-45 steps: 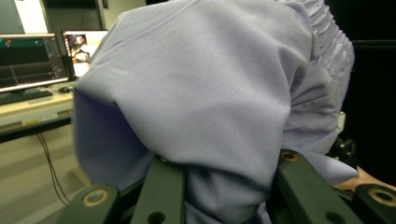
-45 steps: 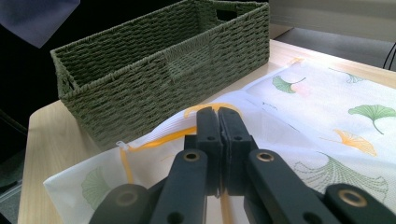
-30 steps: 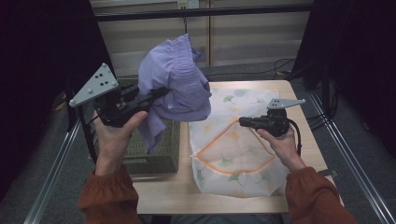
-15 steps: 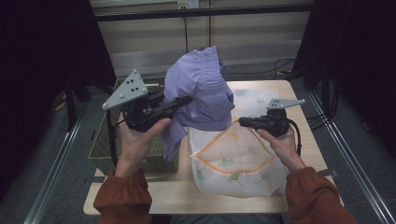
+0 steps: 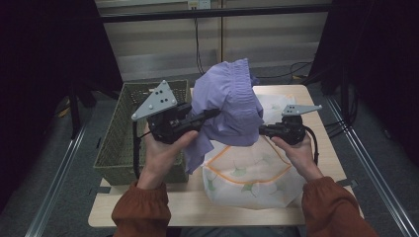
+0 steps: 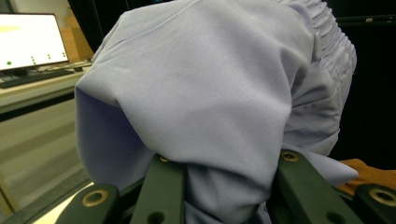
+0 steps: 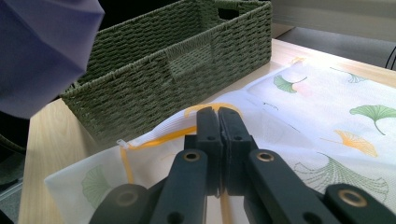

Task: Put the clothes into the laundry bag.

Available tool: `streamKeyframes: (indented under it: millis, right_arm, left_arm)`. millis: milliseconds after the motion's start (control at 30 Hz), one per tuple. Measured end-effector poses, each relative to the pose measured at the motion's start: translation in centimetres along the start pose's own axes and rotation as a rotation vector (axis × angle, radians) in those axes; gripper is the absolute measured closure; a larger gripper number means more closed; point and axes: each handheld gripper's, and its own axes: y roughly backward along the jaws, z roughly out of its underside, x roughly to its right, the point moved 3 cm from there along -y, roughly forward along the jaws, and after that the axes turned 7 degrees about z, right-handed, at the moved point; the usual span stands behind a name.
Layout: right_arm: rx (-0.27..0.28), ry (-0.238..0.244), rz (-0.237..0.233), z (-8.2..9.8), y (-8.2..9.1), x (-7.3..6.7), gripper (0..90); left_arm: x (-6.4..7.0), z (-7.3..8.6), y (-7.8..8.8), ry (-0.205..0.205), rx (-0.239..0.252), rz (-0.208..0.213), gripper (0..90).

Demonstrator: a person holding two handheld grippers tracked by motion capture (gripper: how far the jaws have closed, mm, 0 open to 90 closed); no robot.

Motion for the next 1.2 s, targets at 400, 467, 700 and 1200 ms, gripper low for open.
streamKeyframes:
  millis: [400,467,700,1200]
  right_arm:
    - [-0.003,0.0,-0.006,0.0,-0.1,-0.1,88.5]
    - [-0.005,0.0,-0.007,0.0,-0.1,-0.1,88.5]
    - [-0.001,0.002,-0.003,0.0,0.0,0.0,88.5]
    - [-0.001,-0.006,-0.004,0.2,0.1,0.2,88.5]
  left_arm:
    - [1.1,1.7,-2.7,0.008,-0.05,0.067,74.2]
    - [1.3,1.8,-3.3,0.014,-0.042,0.081,74.1]
    - [1.3,2.0,-5.1,0.033,-0.031,0.106,74.1]
    - [-0.1,8.4,-6.6,0.072,-0.161,0.099,73.6]
